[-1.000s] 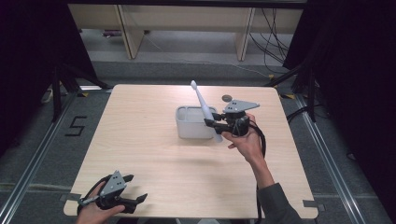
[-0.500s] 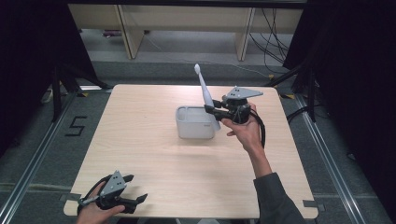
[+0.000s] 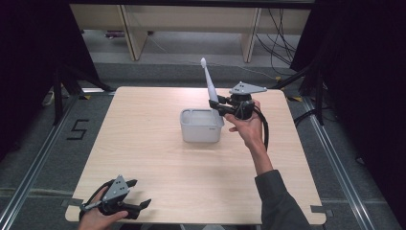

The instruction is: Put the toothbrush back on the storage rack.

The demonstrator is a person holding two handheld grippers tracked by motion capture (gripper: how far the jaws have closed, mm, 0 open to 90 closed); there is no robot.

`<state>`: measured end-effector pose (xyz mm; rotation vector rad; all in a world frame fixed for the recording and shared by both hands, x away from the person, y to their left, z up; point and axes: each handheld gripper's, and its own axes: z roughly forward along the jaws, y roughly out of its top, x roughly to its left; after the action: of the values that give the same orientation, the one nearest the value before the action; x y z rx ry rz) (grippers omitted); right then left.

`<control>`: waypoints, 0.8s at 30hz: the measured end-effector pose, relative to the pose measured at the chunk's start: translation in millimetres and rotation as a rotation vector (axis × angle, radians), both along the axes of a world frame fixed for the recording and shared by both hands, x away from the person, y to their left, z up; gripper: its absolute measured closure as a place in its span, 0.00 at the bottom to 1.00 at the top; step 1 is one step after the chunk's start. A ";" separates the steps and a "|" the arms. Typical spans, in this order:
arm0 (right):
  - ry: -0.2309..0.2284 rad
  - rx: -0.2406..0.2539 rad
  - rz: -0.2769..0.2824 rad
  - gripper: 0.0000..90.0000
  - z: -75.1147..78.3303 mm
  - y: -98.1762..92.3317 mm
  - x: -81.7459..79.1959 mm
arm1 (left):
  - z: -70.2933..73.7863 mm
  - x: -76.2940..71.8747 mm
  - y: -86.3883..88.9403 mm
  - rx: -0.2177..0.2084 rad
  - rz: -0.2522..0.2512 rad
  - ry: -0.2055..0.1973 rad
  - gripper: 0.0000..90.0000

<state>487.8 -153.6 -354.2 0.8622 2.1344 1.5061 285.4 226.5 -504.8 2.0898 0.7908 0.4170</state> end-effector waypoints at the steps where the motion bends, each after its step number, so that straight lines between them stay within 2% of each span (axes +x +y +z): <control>1: -0.026 -0.014 0.002 0.74 0.0 -1.3 2.8 | -0.4 0.0 -0.4 -0.010 -0.001 0.002 0.16; 2: 0.019 0.007 0.000 0.74 -0.3 0.5 2.6 | -0.1 -0.2 -0.4 -0.009 0.001 0.004 0.16; 3: -0.020 -0.004 -0.011 0.74 -0.5 -0.2 6.1 | -0.1 -0.1 -0.4 -0.010 0.001 0.004 0.16; 4: -0.033 -0.005 -0.016 0.74 -0.6 -0.2 7.5 | -1.0 0.3 -0.8 -0.011 0.008 -0.010 0.16; 5: -0.001 0.014 -0.015 0.74 -0.8 1.0 7.5 | -0.7 0.7 -0.2 -0.002 0.003 -0.013 0.16; 7: -0.021 0.002 -0.017 0.74 -0.9 0.8 11.0 | -0.7 0.4 -0.5 -0.007 0.004 -0.010 0.16; 10: -0.011 0.012 -0.019 0.74 -1.5 2.6 12.8 | -0.9 0.4 -0.4 -0.003 0.005 -0.008 0.16; 12: -0.009 0.011 -0.024 0.74 -3.0 4.8 16.0 | -1.9 -0.5 -2.0 -0.037 0.006 0.002 0.16; 16: -0.019 0.013 -0.047 0.74 -4.2 6.0 20.1 | -1.6 -0.3 -1.4 -0.027 0.005 -0.001 0.16; 17: -0.016 0.012 -0.042 0.74 -4.8 5.7 22.0 | -0.8 0.6 -0.1 0.000 0.002 -0.011 0.16; 18: -0.023 0.013 -0.046 0.74 -5.6 5.7 23.4 | -0.5 1.0 0.3 0.002 -0.002 -0.016 0.16; 20: -0.022 0.017 -0.051 0.74 -7.0 4.9 25.1 | -1.0 -0.1 -0.7 -0.014 0.007 -0.002 0.16; 21: -0.007 0.026 -0.058 0.74 -8.2 4.9 25.3 | -1.1 0.3 -0.5 -0.012 0.002 -0.009 0.16; 22: 0.003 0.030 -0.060 0.74 -9.8 5.4 25.8 | -1.1 -0.3 -1.1 -0.027 -0.001 0.003 0.16; 24: -0.003 0.022 -0.064 0.74 -11.3 5.3 27.3 | -1.7 -0.7 -1.9 -0.033 0.006 0.003 0.16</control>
<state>515.1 -148.3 -365.4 0.9271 2.0715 1.5010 284.7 224.7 -506.5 2.0586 0.8010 0.4018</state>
